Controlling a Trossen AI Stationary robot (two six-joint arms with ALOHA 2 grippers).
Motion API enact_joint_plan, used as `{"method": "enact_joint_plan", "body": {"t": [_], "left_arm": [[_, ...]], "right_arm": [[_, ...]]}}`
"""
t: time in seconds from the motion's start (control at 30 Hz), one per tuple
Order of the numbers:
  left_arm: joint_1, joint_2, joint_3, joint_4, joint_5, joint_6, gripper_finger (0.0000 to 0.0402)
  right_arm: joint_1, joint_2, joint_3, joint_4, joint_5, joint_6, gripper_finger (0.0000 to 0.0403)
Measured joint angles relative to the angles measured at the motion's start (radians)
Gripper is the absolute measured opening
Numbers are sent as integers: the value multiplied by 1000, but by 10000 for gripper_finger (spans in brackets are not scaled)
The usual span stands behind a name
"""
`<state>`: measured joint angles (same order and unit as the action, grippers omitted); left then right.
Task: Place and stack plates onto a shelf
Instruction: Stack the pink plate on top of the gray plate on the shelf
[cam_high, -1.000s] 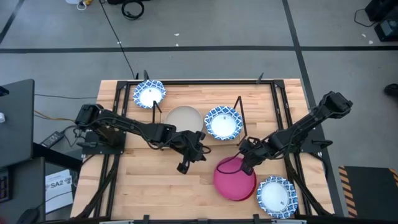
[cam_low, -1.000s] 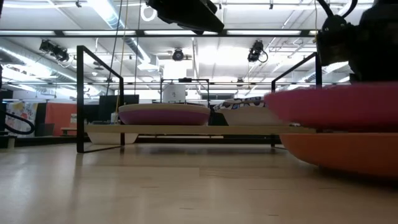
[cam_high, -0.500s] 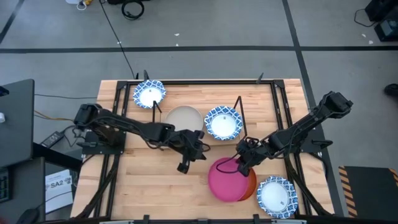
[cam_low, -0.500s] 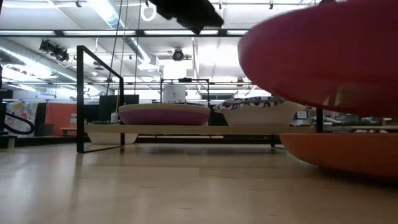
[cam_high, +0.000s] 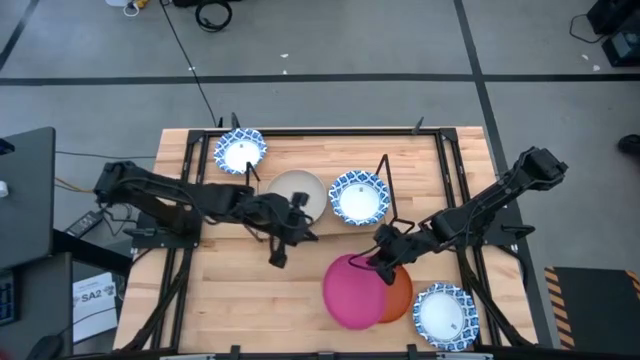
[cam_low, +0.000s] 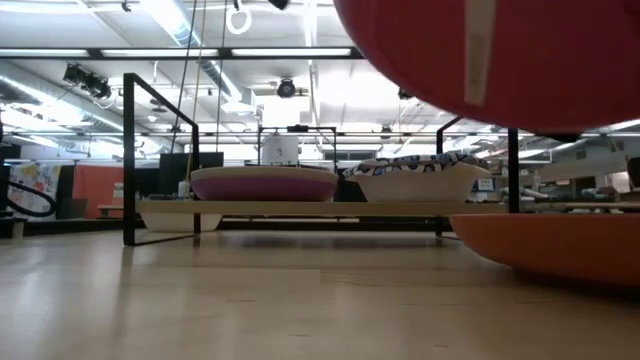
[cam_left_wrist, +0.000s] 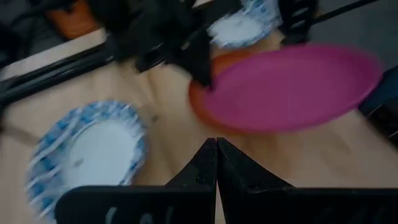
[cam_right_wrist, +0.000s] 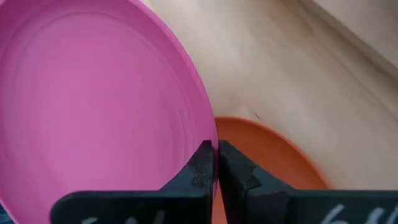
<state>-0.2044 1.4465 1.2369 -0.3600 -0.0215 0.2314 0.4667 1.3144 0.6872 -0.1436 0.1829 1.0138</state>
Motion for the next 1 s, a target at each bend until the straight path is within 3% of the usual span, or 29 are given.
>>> {"method": "enact_joint_plan", "body": {"t": [0.33,0.67,1.0], "left_arm": [[-1,-193,0,-192,-139,-10,7],[1,-403,0,-426,-189,-38,7],[1,-606,0,-526,-230,-91,7]], "right_arm": [[-27,0,4,197,-27,-45,15],[-170,1,224,98,-28,-292,15],[-384,9,466,-73,-21,-523,15]]}}
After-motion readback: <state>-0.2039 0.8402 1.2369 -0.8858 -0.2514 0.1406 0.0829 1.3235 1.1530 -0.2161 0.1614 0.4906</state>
